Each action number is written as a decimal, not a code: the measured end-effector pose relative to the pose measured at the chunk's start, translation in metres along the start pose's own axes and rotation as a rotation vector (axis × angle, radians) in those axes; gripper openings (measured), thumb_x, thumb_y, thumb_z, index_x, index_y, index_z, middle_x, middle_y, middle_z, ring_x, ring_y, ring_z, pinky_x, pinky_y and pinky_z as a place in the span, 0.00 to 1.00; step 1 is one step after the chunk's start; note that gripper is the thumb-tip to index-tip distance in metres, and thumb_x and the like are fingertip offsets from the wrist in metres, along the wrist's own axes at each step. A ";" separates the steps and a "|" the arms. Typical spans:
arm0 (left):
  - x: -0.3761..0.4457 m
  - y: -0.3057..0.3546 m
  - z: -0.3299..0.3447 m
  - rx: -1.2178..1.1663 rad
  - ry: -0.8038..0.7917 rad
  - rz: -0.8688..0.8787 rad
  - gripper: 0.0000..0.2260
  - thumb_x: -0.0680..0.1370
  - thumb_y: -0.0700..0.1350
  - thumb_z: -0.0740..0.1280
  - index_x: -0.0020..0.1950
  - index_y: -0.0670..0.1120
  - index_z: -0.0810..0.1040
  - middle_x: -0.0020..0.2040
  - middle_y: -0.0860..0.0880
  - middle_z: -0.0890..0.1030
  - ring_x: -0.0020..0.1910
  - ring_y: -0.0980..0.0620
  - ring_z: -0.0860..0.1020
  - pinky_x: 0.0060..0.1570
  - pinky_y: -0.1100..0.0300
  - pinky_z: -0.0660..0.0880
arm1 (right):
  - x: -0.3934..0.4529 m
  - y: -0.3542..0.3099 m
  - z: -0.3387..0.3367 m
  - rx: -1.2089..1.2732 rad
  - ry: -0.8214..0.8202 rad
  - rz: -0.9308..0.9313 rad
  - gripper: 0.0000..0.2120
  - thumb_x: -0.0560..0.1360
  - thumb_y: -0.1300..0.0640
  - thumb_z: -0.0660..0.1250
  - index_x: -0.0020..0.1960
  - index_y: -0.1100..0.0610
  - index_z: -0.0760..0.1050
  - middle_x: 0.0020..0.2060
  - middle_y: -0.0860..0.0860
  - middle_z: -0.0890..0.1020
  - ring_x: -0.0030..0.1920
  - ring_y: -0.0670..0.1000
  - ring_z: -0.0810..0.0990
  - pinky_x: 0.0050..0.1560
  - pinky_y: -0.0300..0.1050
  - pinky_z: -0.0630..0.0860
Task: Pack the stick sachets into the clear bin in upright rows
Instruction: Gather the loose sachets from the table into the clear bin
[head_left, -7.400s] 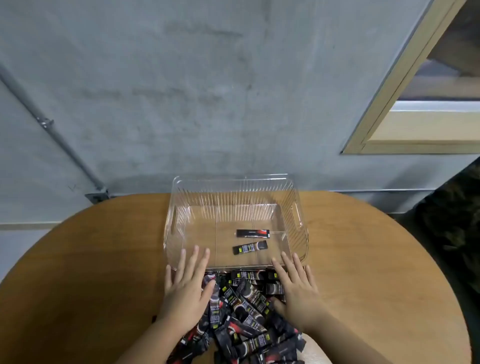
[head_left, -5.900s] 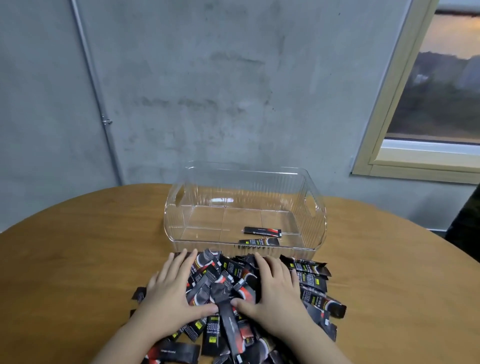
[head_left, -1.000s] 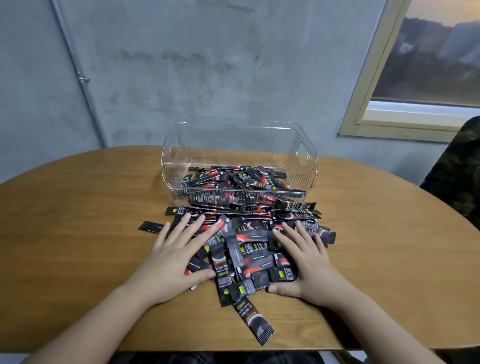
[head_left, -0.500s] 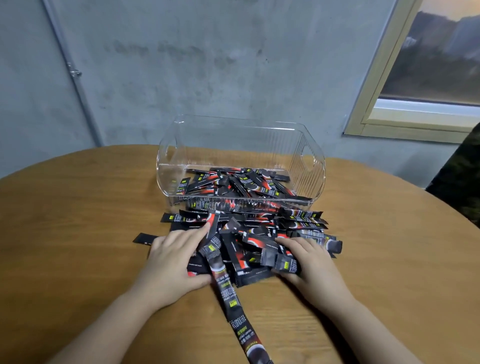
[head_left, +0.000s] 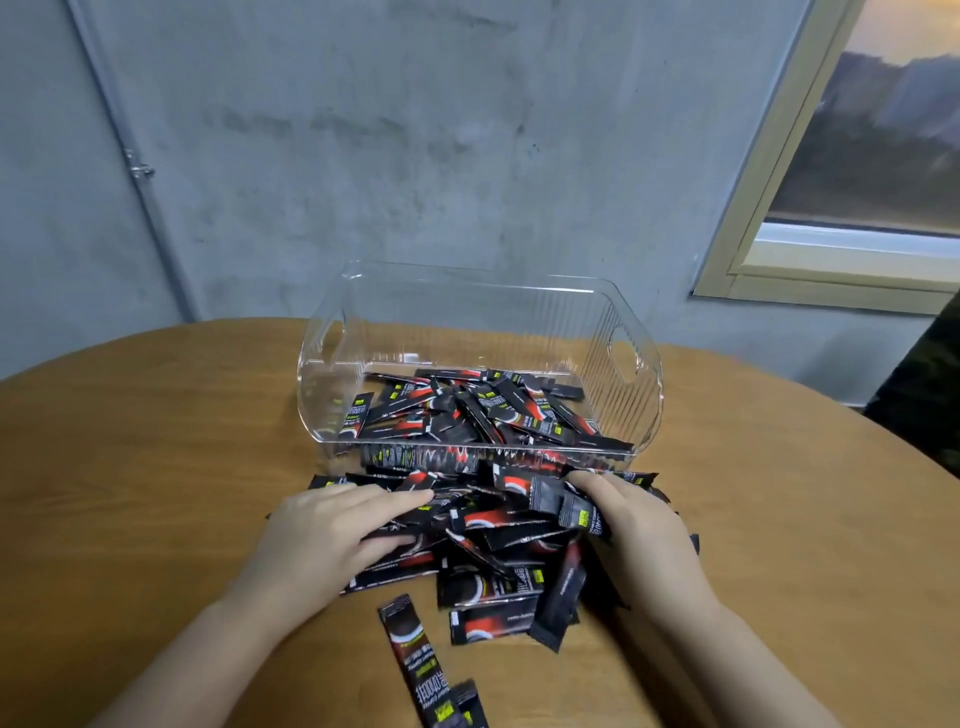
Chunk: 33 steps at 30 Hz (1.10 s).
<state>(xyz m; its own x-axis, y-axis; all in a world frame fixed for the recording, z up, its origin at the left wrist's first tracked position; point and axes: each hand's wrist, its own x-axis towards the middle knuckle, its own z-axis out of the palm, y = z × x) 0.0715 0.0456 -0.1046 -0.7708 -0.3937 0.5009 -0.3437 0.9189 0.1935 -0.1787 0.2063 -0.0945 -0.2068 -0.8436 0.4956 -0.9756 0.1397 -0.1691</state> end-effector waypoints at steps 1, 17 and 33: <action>0.004 0.000 -0.003 -0.024 0.015 0.002 0.20 0.79 0.64 0.51 0.61 0.60 0.76 0.40 0.62 0.81 0.38 0.60 0.79 0.33 0.66 0.75 | 0.004 0.001 -0.002 -0.015 0.008 -0.007 0.34 0.48 0.70 0.76 0.54 0.57 0.78 0.43 0.51 0.84 0.40 0.55 0.84 0.36 0.41 0.77; 0.101 -0.011 -0.034 0.129 0.290 -0.081 0.13 0.73 0.57 0.68 0.57 0.57 0.82 0.39 0.56 0.83 0.40 0.50 0.82 0.34 0.60 0.74 | 0.121 -0.009 -0.019 0.115 0.170 0.305 0.17 0.75 0.61 0.65 0.63 0.52 0.71 0.52 0.52 0.80 0.53 0.59 0.77 0.43 0.47 0.68; 0.040 -0.016 -0.010 -0.093 -0.128 -0.206 0.33 0.69 0.76 0.47 0.68 0.62 0.69 0.67 0.65 0.67 0.68 0.60 0.66 0.70 0.54 0.61 | 0.043 -0.003 0.006 0.093 -0.005 -0.002 0.26 0.74 0.34 0.57 0.65 0.48 0.71 0.59 0.45 0.76 0.63 0.48 0.70 0.65 0.48 0.59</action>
<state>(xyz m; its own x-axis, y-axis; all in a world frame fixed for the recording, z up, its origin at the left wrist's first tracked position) 0.0508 0.0156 -0.0792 -0.7532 -0.5672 0.3331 -0.4546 0.8148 0.3597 -0.1839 0.1668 -0.0780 -0.2040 -0.8463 0.4922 -0.9650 0.0893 -0.2464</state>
